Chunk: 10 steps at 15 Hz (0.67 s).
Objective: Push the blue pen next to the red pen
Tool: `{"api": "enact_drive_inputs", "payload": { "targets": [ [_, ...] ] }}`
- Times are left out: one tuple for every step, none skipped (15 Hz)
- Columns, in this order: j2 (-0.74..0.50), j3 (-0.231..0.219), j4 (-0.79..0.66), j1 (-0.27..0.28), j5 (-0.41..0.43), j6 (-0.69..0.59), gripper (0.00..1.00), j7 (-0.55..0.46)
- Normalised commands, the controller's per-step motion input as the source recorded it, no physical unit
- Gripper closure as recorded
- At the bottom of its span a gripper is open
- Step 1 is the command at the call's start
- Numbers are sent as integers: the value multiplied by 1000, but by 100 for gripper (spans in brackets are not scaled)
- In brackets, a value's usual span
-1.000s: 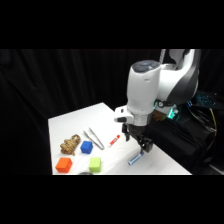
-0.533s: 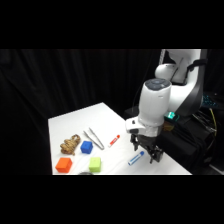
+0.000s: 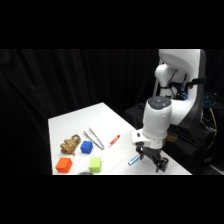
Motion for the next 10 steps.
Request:
{"api": "enact_drive_inputs", "payload": {
  "targets": [
    [229, 18, 53, -9, 157, 280, 0, -208],
    [216, 21, 50, -19, 159, 268, 0, -210],
    [201, 44, 43, -51, 172, 256, 0, -236],
    [181, 56, 29, -77, 176, 251, 0, -250],
    [158, 60, 23, -89, 172, 237, 0, -251],
    [114, 30, -6, -76, 145, 223, 0, -235],
    [72, 9, -32, -74, 127, 199, 0, -232],
    [29, -8, -57, -75, 116, 179, 0, -228],
    [-31, -48, -105, -76, 94, 155, 0, -225],
    [-83, -83, -146, -80, 75, 133, 0, -223]
  ]
}}
